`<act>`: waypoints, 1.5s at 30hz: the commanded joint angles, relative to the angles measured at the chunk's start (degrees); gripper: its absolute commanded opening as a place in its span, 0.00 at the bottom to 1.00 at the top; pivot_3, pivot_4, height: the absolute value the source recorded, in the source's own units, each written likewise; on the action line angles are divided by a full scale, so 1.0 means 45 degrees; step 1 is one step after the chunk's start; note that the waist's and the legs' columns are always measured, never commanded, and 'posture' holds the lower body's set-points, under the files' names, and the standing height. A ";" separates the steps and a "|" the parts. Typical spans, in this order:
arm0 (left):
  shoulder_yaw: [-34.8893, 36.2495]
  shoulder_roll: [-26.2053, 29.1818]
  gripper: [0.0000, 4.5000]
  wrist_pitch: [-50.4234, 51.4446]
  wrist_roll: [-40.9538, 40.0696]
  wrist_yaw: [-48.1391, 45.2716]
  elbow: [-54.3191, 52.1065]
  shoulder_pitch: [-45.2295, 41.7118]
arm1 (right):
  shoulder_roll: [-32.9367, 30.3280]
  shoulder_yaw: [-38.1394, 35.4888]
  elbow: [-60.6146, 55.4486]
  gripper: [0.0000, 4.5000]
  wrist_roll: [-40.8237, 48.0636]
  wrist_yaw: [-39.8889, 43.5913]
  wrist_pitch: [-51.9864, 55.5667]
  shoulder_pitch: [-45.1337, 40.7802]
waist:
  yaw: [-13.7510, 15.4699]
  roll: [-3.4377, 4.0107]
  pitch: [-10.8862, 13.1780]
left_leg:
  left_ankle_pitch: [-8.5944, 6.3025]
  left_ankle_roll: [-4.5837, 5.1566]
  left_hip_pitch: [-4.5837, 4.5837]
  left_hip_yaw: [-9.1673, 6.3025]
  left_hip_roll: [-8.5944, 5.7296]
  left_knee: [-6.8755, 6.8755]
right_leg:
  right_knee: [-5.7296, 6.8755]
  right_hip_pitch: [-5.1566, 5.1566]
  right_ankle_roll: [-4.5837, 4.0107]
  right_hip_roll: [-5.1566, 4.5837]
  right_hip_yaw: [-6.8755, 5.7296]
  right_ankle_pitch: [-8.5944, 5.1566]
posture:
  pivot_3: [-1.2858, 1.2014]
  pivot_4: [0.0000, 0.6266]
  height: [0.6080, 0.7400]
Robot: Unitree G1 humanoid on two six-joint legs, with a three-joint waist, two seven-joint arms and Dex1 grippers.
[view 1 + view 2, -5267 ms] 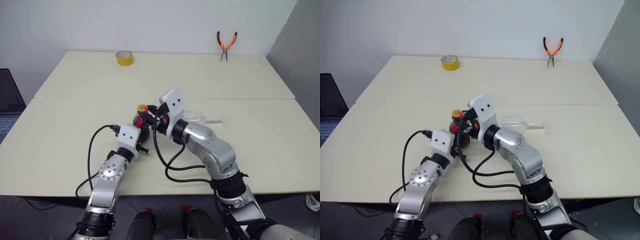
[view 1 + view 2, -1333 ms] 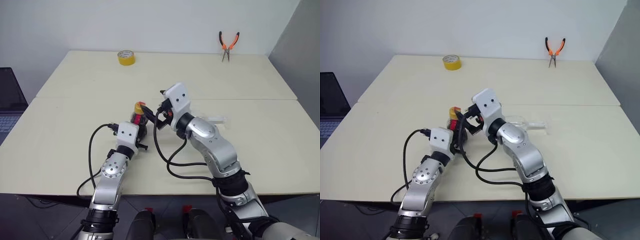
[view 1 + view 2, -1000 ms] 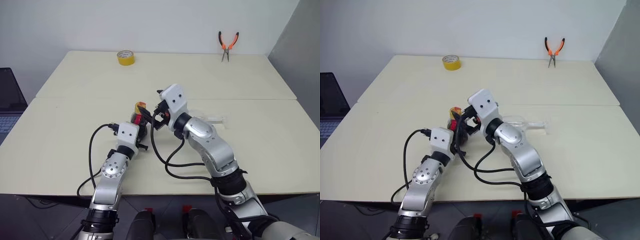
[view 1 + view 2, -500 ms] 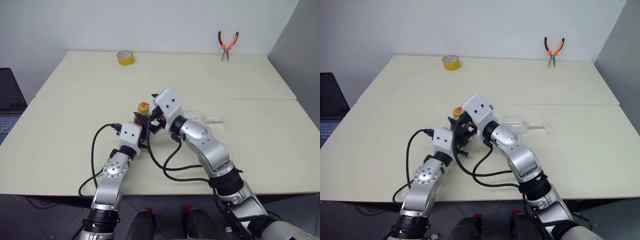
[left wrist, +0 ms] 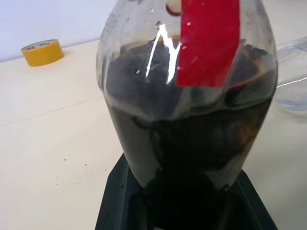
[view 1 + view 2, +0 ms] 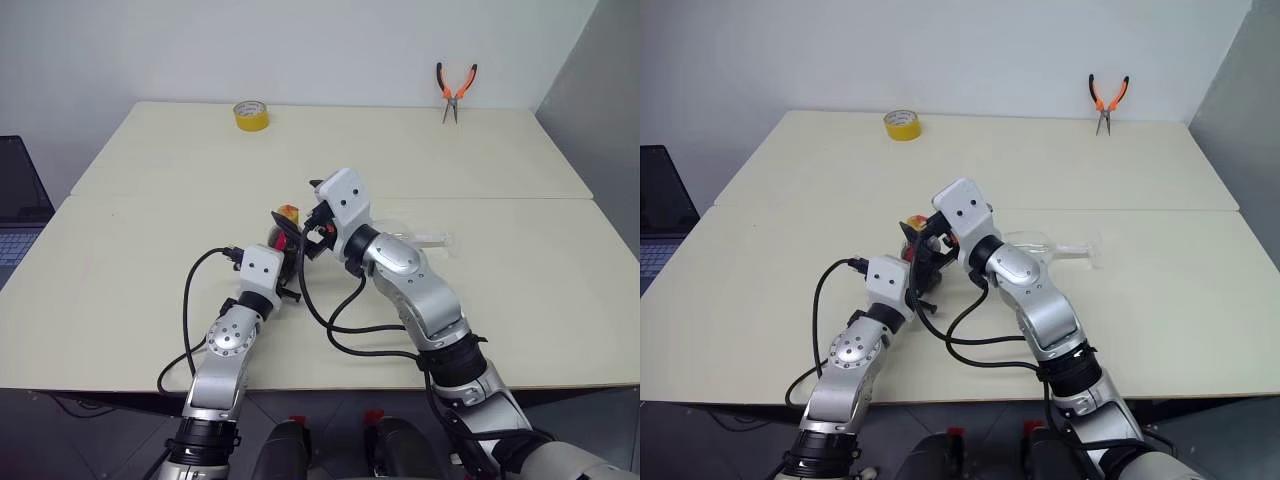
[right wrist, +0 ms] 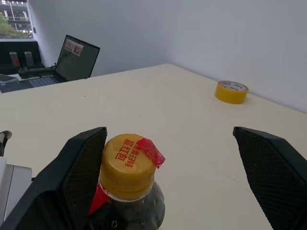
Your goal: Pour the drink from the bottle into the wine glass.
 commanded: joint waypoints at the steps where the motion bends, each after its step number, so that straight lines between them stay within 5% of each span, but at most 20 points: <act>1: 0.0068 -0.0041 0.16 -0.0207 -0.0138 0.0041 -0.0532 -0.0083 | -0.0127 0.0173 -0.0346 1.00 -0.0322 -0.0015 -0.0380 -0.0062 | 0.0001 0.0000 0.0000 | 0.0000 0.0000 0.0000 0.0000 0.0000 0.0000 | 0.0000 0.0000 0.0000 0.0000 0.0000 0.0000 | 0.52 0.24 1.00; 29: 0.0477 -0.0076 0.16 -0.0003 -0.0326 0.0244 -0.0655 -0.0048 | -0.1130 -0.1821 -0.1937 1.00 0.0586 -0.0643 0.1252 0.1375 | -0.0019 -0.0001 0.0000 | 0.0000 0.0000 0.0001 0.0004 0.0000 0.0002 | 0.0001 0.0002 0.0002 0.0001 0.0002 -0.0001 | 0.52 0.24 1.00; 45: 0.0302 -0.0051 0.16 0.0036 -0.0290 0.0110 -0.0644 -0.0150 | -0.0240 0.0112 -0.1671 1.00 0.0776 0.0193 0.1305 0.0138 | 0.0012 -0.0002 -0.0001 | 0.0000 0.0000 0.0004 -0.0001 -0.0002 0.0008 | 0.0001 0.0005 0.0009 0.0002 0.0000 -0.0004 | 0.52 0.24 1.00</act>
